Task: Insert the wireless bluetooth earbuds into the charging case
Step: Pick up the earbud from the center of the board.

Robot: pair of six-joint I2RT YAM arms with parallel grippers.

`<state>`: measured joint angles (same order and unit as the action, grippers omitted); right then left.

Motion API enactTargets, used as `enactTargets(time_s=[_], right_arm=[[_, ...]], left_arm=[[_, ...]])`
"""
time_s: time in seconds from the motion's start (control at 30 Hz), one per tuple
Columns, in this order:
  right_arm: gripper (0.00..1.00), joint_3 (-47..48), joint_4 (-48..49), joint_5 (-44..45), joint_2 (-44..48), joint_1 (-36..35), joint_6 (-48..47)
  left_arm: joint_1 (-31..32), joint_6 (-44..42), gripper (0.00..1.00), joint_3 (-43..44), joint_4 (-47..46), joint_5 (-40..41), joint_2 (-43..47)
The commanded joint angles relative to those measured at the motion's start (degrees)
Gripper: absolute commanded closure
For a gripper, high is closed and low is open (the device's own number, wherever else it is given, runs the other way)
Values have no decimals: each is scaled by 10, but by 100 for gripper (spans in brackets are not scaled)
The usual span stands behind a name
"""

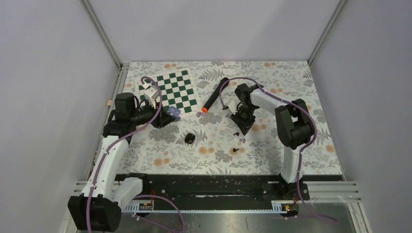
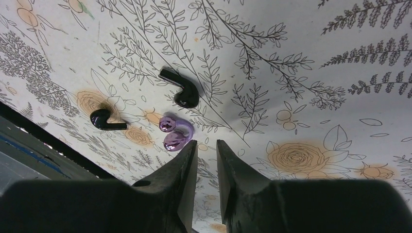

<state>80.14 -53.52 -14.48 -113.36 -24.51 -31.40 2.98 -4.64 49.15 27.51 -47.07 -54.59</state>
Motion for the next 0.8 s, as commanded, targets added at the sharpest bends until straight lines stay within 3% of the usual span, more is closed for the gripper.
enactTargets(time_s=[0.0, 0.33, 0.77], right_arm=[[71, 10, -19, -15, -3, 1, 12], [67, -28, -7, -26, 14, -1, 33], [70, -53, 19, 4, 14, -21, 64]], left_arm=[[2, -8, 100, 13, -13, 5, 9], [2, 0, 100, 7, -24, 1, 7], [2, 5, 100, 4, -31, 1, 10]])
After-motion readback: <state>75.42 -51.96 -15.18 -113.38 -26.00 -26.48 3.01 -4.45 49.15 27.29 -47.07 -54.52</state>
